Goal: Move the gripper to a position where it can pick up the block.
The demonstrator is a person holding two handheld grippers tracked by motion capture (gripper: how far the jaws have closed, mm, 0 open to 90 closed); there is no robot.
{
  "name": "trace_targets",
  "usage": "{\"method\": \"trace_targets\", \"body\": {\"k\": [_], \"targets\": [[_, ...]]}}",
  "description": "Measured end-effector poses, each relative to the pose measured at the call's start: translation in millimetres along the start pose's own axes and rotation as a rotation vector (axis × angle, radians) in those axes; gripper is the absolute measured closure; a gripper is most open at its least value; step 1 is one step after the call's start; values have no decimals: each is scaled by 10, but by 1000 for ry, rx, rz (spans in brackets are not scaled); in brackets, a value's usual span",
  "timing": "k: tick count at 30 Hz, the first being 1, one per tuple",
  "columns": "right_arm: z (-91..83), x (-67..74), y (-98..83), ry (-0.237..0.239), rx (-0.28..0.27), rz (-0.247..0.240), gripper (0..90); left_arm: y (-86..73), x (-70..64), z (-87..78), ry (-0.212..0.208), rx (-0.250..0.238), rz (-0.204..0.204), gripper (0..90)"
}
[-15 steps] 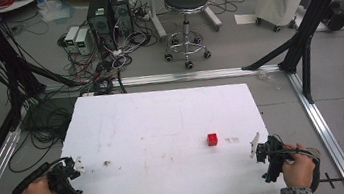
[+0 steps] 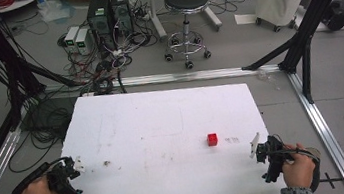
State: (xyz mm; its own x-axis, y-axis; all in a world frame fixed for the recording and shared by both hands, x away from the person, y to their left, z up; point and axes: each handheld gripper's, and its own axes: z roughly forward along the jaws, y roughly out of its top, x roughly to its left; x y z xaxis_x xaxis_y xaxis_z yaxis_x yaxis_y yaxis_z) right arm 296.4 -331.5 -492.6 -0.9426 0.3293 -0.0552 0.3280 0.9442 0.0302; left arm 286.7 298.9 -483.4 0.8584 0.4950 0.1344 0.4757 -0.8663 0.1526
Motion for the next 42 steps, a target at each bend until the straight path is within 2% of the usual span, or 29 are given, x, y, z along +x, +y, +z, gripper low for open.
{"method": "trace_targets", "body": {"k": [13, 23, 32, 34, 37, 41, 42], "targets": [[7, 7, 38, -4, -3, -12, 26, -9, -2, 1, 3, -9, -2, 240], [-23, -18, 29, -16, -32, -6, 26, -56, 24, -19, 10, -22, -16, 241], [-41, -178, 38, -17, -56, -18, 26, -62, 29, -22, 7, -27, -17, 241], [-80, -236, 50, -23, -81, -32, 26, -65, 23, -4, 10, -38, -33, 241], [-162, -335, 79, -33, -112, -61, 26, -61, 29, 2, 11, -33, -27, 241], [-289, -473, 143, -45, -126, -82, 26, -58, 32, -2, 11, -35, -26, 241], [-331, -512, 164, -46, -134, -86, 26, -61, 33, 3, 11, -37, -37, 242]]}}
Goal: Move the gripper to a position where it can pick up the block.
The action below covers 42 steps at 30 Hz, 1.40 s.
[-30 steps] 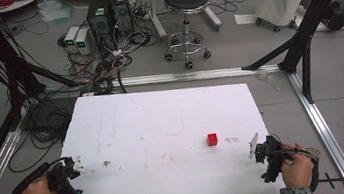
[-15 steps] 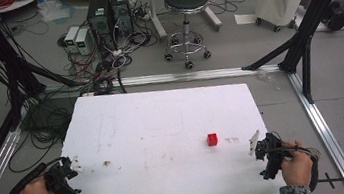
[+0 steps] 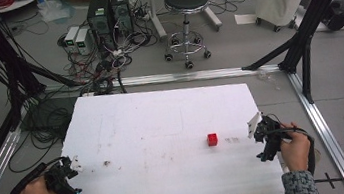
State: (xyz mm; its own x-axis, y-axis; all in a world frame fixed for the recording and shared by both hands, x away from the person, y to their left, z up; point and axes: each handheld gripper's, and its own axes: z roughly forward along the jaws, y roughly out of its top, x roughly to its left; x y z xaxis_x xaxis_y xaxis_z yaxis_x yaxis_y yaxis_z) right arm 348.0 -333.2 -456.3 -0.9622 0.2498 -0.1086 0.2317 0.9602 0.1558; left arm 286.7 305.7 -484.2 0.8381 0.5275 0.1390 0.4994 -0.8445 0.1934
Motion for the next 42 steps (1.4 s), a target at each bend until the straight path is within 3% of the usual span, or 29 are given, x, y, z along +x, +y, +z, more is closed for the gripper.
{"method": "trace_targets", "body": {"k": [9, 11, 19, 32, 42], "targets": [[-265, -284, 350, -28, -3, -82, 26, -6, 14, 8, 4, -2, 0, 242], [-290, -321, 446, -48, 10, -108, 26, -8, 23, 14, 0, -5, 1, 242], [-298, -456, 826, -29, 27, -192, 26, 6, 20, 17, 4, -8, 4, 242], [43, -512, 1293, 32, 59, -282, 26, -3, 37, 17, -1, -12, 3, 242], [396, -499, 1393, 89, 83, -269, 26, -4, 38, 17, -2, -15, 1, 241]]}}
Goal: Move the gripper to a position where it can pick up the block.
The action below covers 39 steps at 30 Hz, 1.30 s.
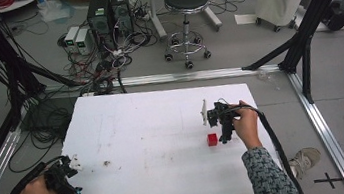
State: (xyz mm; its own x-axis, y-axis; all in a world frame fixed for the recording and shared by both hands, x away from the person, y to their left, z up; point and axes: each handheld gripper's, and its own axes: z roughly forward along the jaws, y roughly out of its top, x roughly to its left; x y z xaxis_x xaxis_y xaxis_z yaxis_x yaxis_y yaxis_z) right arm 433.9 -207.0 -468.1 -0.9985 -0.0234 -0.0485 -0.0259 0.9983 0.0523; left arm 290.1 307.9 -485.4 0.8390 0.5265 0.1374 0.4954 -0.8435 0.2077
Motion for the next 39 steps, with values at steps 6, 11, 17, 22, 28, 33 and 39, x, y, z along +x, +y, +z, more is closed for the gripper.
{"method": "trace_targets", "body": {"k": [6, 11, 17, 22, 28, 33, 39], "targets": [[174, -3, 68, 20, 10, -18, 26, 2, -5, 13, -1, -5, -5, 241], [272, 7, 130, 28, 48, -4, 26, -4, 1, 10, 3, -6, -8, 241], [347, -5, 176, 21, 54, -14, 26, 0, -1, 8, 3, -8, -6, 241], [409, -5, 161, 31, 37, -8, 26, 2, -2, 12, -1, -6, -8, 241], [468, 10, 170, 31, 44, 2, 26, 8, -3, 21, -1, -6, -5, 241], [485, 7, 201, 39, 32, 9, 26, 3, -11, 24, 0, -12, -17, 241], [474, 17, 195, 35, 30, 9, 26, 3, 1, 31, -3, -13, -14, 240]]}}
